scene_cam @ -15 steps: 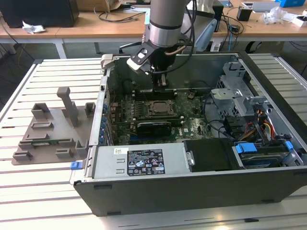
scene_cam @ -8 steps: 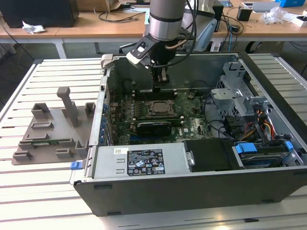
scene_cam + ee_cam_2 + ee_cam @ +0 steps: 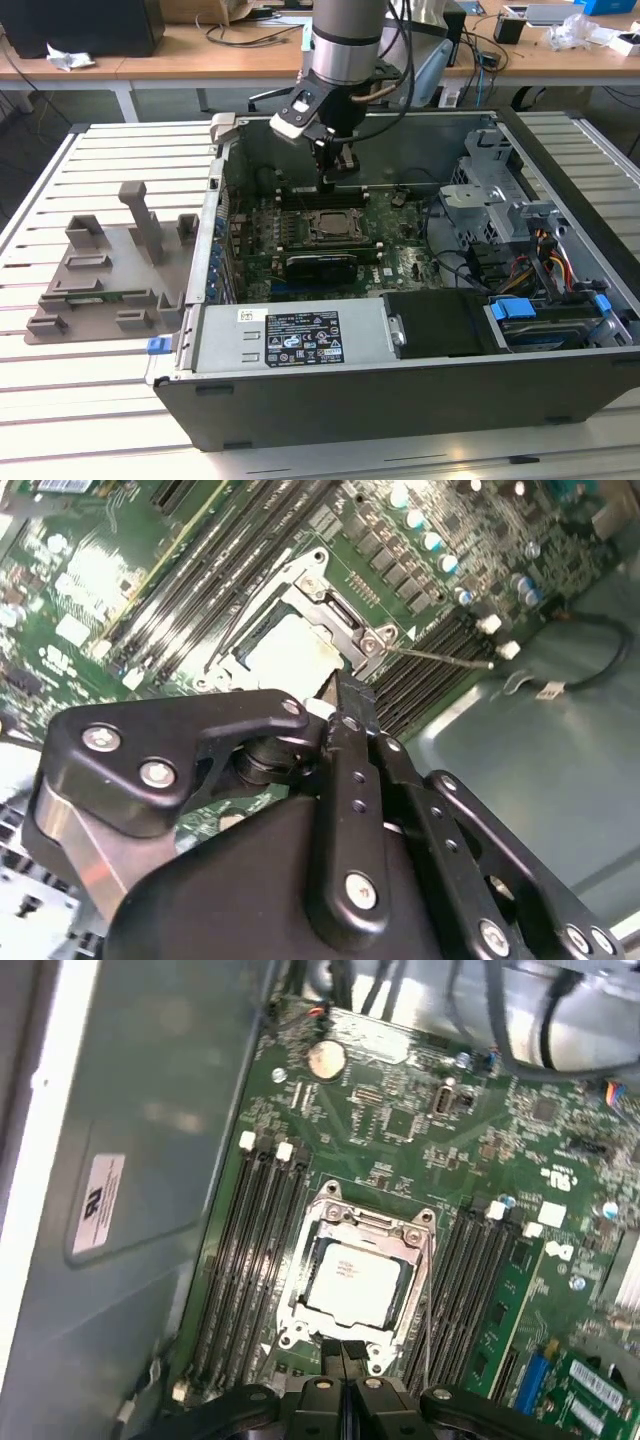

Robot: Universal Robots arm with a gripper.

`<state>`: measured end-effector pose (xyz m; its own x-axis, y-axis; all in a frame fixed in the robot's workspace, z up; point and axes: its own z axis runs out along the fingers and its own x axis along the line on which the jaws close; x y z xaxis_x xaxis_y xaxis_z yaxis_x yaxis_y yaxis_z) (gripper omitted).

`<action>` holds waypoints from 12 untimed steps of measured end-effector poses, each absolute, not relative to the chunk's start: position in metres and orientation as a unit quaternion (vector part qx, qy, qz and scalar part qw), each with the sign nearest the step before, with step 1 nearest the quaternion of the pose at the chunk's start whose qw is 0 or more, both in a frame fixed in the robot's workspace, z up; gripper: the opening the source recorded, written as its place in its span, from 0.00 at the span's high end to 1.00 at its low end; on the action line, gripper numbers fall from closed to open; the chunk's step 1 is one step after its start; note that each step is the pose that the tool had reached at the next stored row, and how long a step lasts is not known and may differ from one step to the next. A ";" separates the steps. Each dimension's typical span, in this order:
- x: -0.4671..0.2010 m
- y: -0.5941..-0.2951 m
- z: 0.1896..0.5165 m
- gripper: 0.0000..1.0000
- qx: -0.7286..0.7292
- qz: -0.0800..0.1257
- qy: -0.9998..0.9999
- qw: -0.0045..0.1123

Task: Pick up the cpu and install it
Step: 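Install the first cpu locking lever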

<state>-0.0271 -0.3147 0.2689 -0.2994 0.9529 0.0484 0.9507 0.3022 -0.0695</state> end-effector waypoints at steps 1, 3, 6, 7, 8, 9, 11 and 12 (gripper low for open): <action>-0.027 -0.315 0.269 0.89 -0.583 0.014 -0.811 0.040; -0.027 -0.315 0.269 0.89 -0.552 0.016 -0.833 0.039; -0.027 -0.315 0.268 0.89 -0.488 0.017 -0.872 0.039; -0.027 -0.315 0.268 0.89 -0.478 0.017 -0.877 0.039; -0.027 -0.315 0.268 0.89 -0.467 0.017 -0.883 0.039; -0.027 -0.315 0.268 0.89 -0.458 0.016 -0.888 0.040; -0.027 -0.315 0.268 0.89 -0.440 0.015 -0.897 0.040; -0.027 -0.315 0.268 0.89 -0.427 0.014 -0.903 0.041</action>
